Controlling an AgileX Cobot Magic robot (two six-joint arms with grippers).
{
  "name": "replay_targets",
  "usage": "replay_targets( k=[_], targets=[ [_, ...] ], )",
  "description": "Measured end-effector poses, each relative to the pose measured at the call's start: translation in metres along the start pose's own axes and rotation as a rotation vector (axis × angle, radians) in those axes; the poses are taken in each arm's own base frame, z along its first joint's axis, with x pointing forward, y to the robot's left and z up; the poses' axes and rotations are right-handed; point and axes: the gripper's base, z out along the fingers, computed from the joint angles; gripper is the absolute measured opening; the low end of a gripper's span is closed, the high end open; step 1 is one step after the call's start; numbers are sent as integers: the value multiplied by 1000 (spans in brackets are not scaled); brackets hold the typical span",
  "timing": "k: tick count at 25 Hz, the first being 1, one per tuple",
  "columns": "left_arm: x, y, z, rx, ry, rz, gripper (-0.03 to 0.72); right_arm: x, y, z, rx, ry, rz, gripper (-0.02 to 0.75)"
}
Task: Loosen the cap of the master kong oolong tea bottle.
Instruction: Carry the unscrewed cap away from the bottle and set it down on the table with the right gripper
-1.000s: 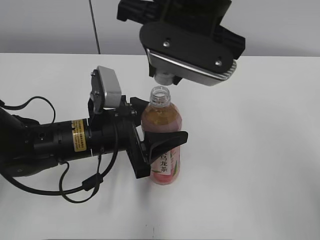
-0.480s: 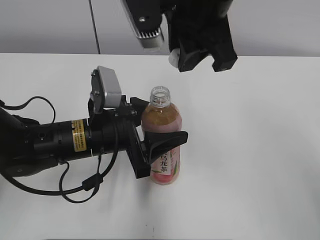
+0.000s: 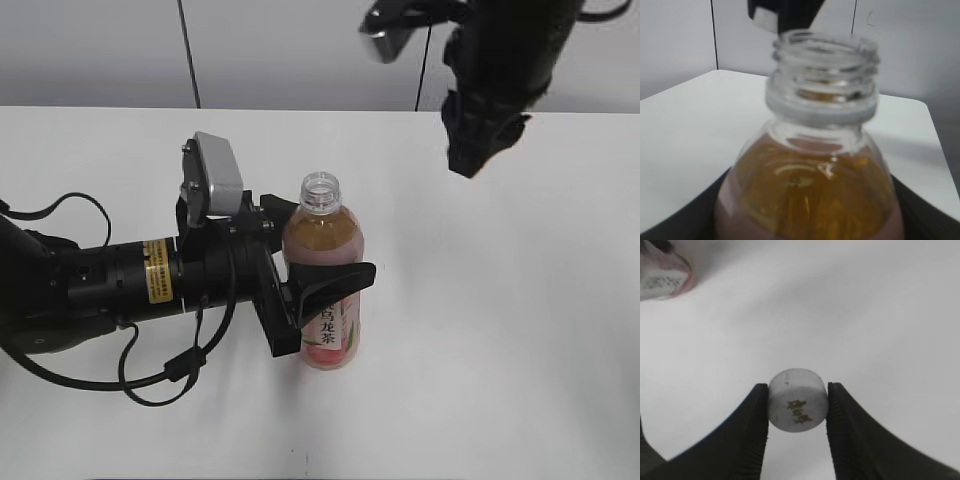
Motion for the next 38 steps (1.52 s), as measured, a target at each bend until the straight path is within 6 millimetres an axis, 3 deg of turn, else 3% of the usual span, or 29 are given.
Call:
replay_targets(
  k=[5, 10, 13, 16, 23, 31, 34, 38],
  targets=[
    [0, 0, 0, 0, 0, 0, 457, 52, -11, 42, -150, 118, 368, 274],
    [0, 0, 0, 0, 0, 0, 457, 117, 13, 99, -266, 322, 562, 274],
    [0, 0, 0, 0, 0, 0, 457, 133, 26, 122, -230, 295, 646, 274],
    [0, 0, 0, 0, 0, 0, 457, 137, 30, 134, -182, 241, 703, 274],
    [0, 0, 0, 0, 0, 0, 457, 132, 24, 141, -122, 155, 735, 289],
    [0, 0, 0, 0, 0, 0, 457, 129, 20, 145, -97, 120, 768, 522],
    [0, 0, 0, 0, 0, 0, 457, 131, 22, 135, -115, 156, 807, 541],
    [0, 0, 0, 0, 0, 0, 457, 137, 29, 97, -126, 178, 825, 546]
  ],
)
